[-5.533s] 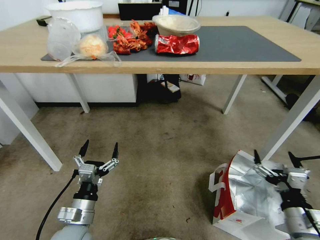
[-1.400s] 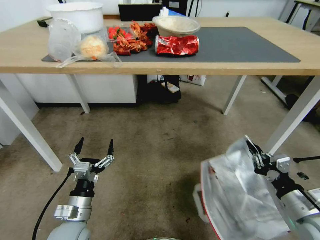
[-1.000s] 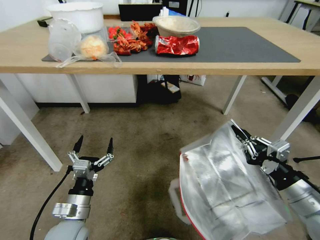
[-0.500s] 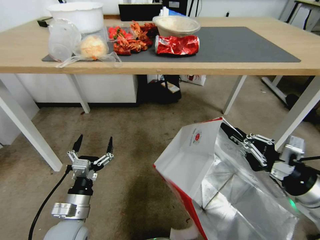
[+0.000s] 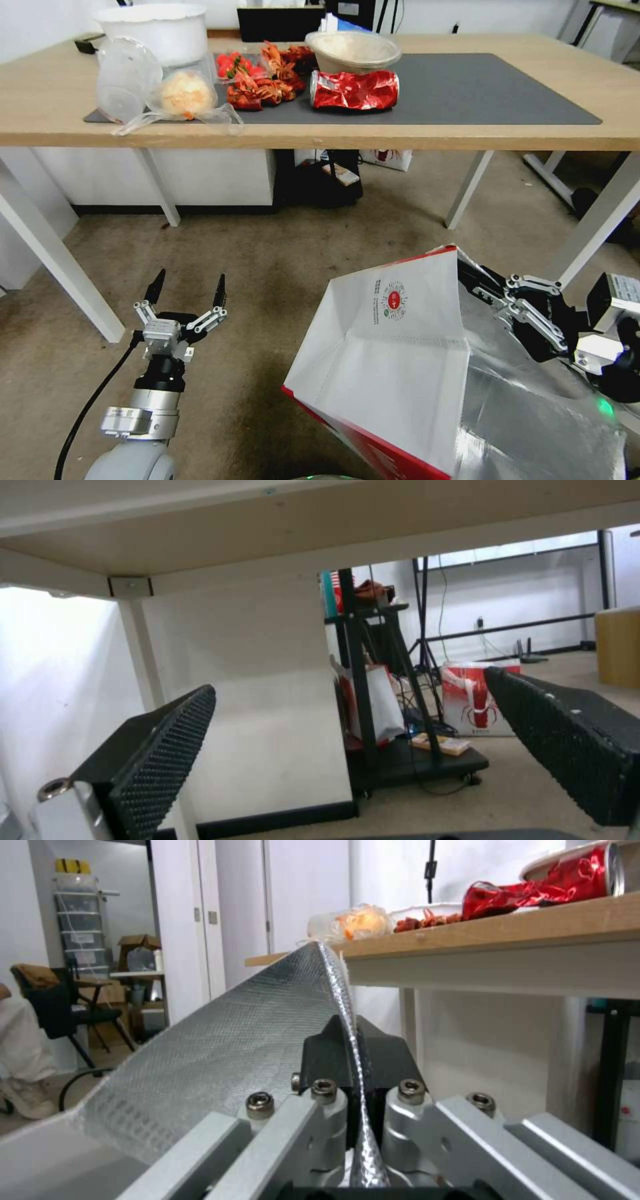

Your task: Pick up the food delivery bag from the floor and place it on the table.

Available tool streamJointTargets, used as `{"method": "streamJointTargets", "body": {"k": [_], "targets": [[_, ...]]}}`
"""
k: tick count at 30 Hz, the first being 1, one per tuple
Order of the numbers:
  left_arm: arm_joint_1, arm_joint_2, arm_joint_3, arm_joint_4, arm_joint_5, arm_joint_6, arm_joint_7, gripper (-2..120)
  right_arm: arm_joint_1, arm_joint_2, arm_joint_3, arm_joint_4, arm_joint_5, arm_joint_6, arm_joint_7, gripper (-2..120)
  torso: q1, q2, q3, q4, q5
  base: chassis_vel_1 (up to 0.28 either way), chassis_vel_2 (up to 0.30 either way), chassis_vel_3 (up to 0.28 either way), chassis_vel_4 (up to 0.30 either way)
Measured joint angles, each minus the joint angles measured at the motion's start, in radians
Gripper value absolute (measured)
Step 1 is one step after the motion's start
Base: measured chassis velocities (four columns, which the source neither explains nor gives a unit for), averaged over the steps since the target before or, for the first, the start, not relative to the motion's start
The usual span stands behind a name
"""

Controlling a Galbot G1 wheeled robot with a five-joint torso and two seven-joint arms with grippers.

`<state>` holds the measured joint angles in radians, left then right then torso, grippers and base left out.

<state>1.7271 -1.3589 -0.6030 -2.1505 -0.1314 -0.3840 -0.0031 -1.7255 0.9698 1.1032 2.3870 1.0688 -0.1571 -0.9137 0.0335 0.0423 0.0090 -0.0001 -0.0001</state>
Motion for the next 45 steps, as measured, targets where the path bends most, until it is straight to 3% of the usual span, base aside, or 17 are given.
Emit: {"method": "streamJointTargets", "body": {"k": [29,45], "targets": [[0.015,-0.002,0.006,-0.024,-0.005,-0.001,0.009,100,-0.004,0.010,0.009,0.011,0.001,0.000,-0.008,0,0.014,0.123,0.109,0.0000,0.0001,0.000,0.000,0.000,0.000],[0.014,-0.003,0.007,-0.025,-0.004,0.003,0.010,100,0.002,0.010,0.005,-0.004,0.013,-0.006,-0.030,0,0.027,0.181,0.154,0.0000,0.0001,0.000,0.000,0.000,0.000]]}}
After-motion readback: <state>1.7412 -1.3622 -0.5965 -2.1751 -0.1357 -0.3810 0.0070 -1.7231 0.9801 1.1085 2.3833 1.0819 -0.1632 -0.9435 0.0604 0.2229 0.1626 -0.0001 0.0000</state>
